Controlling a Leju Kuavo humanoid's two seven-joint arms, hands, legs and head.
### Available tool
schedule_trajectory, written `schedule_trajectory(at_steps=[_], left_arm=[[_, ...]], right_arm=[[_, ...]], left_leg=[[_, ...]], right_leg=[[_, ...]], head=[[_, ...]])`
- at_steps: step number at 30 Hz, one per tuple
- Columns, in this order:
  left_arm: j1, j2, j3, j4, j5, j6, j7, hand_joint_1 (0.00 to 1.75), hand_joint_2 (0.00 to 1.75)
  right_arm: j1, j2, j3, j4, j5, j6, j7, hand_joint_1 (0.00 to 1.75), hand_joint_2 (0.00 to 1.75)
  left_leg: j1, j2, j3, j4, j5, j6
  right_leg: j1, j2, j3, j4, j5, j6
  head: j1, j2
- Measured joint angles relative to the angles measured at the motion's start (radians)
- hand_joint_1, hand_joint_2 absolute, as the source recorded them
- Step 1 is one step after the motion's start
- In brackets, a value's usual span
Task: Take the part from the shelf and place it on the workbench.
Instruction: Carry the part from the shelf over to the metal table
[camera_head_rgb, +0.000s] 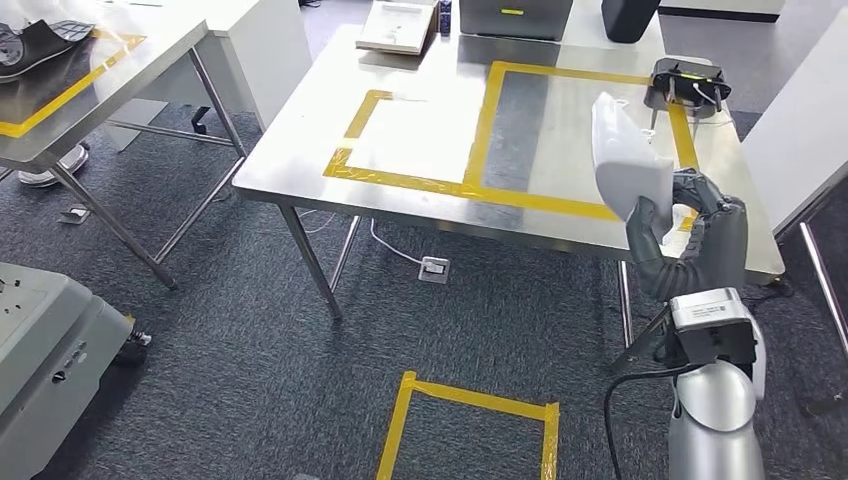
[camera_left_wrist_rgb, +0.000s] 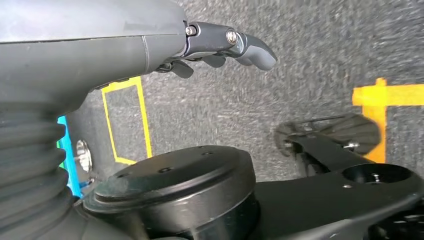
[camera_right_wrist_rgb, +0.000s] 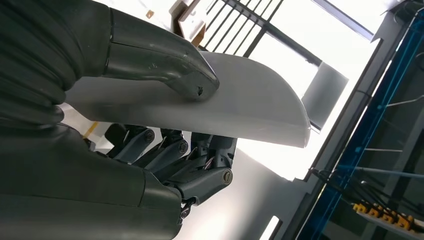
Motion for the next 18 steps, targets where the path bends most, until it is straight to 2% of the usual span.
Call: schedule_trajectory(at_steps=[1,3,4,5,7,8,9,12,13,14,15,16,17,18], left_arm=[[0.001,0.0,0.001,0.0,-0.001,0.0,0.001,0.0,1.75],[0.003,0.001,0.001,0.001,-0.004,0.0,0.002,0.0,1.75],[0.004,0.0,0.002,0.001,-0.006,0.0,0.003,0.0,1.75],[0.003,0.0,0.002,0.001,-0.008,-0.001,0.003,0.0,1.75],[0.002,-0.002,0.002,0.0,-0.014,-0.003,0.006,0.0,1.75],[0.001,-0.003,0.002,0.0,-0.018,-0.006,0.008,0.0,1.75],[-0.001,-0.003,0.002,0.0,-0.021,-0.008,0.009,0.0,1.75],[-0.002,-0.002,0.002,0.0,-0.027,-0.012,0.013,0.0,1.75],[-0.002,-0.002,0.002,0.0,-0.028,-0.012,0.013,0.0,1.75],[-0.002,-0.001,0.002,0.0,-0.029,-0.012,0.014,0.0,1.75],[-0.003,-0.001,0.002,0.0,-0.031,-0.013,0.015,0.0,1.75],[-0.003,-0.001,0.002,0.0,-0.032,-0.015,0.016,0.0,1.75],[-0.004,0.0,0.002,0.0,-0.033,-0.017,0.016,0.0,1.75],[-0.006,0.0,0.002,0.0,-0.035,-0.019,0.017,0.0,1.75]], right_arm=[[0.0,0.0,0.001,0.0,0.0,0.0,0.0,1.75,1.75],[0.0,0.0,0.001,0.0,0.0,-0.002,0.002,1.75,1.75],[0.001,0.0,0.001,0.0,0.001,-0.003,0.003,1.75,1.75],[0.002,0.0,0.001,0.0,0.002,-0.004,0.005,1.75,1.75],[0.002,0.0,0.001,-0.001,0.006,-0.006,0.012,1.75,1.75],[0.002,0.0,0.002,-0.002,0.008,-0.008,0.016,1.75,1.75],[0.002,0.0,0.002,-0.003,0.011,-0.009,0.019,1.75,1.75],[0.013,-0.001,0.002,-0.006,0.015,-0.013,0.023,1.75,1.75],[0.018,-0.001,0.002,-0.006,0.015,-0.014,0.024,1.75,1.75],[0.02,-0.001,0.002,-0.005,0.015,-0.014,0.025,1.75,1.75],[0.019,-0.002,0.002,-0.004,0.016,-0.015,0.027,1.75,1.75],[0.015,-0.004,0.002,-0.003,0.016,-0.016,0.029,1.75,1.75],[0.009,-0.006,0.002,0.001,0.017,-0.017,0.032,1.75,1.75],[0.001,-0.009,0.002,0.008,0.018,-0.018,0.035,1.75,1.75]], left_leg=[[0.001,0.0,0.021,-0.071,0.05,0.001],[-0.001,0.002,0.053,-0.173,0.098,0.011],[-0.002,0.003,0.058,-0.191,0.102,0.019],[-0.004,0.004,0.06,-0.192,0.095,0.029],[-0.001,0.002,0.069,-0.194,0.101,0.043],[0.0,0.001,0.075,-0.195,0.1,0.048],[0.001,0.001,0.081,-0.197,0.097,0.053],[0.0,0.001,0.092,-0.198,0.083,0.062],[-0.001,0.0,0.097,-0.198,0.077,0.063],[-0.002,0.0,0.104,-0.198,0.071,0.062],[-0.003,-0.001,0.113,-0.197,0.064,0.061],[-0.003,-0.001,0.123,-0.198,0.057,0.059],[-0.005,-0.002,0.132,-0.197,0.05,0.056],[-0.006,-0.002,0.138,-0.197,0.044,0.051]], right_leg=[[-0.001,0.001,0.009,0.0,-0.009,0.003],[0.0,0.003,0.021,0.002,-0.023,0.014],[0.002,0.003,0.024,0.005,-0.027,0.022],[0.003,0.004,0.026,0.007,-0.028,0.028],[0.003,0.003,0.023,0.022,-0.03,0.04],[0.003,0.002,0.009,0.048,-0.033,0.044],[0.002,0.001,-0.018,0.095,-0.044,0.048],[0.001,0.001,-0.142,0.278,-0.111,0.056],[0.001,0.001,-0.17,0.304,-0.119,0.056],[0.001,0.001,-0.182,0.298,-0.106,0.054],[0.002,0.001,-0.172,0.251,-0.067,0.05],[0.003,0.0,-0.146,0.177,-0.015,0.044],[0.006,0.0,-0.12,0.106,0.02,0.038],[0.01,-0.001,-0.099,0.053,0.032,0.032]], head=[[0.0,0.0],[0.0,0.0],[-0.001,0.0],[-0.001,0.0],[-0.001,0.0],[0.0,0.0],[0.001,0.0],[0.003,0.0],[0.003,0.0],[0.003,0.0],[0.003,0.0],[0.003,0.0],[0.003,0.0],[0.003,0.0]])
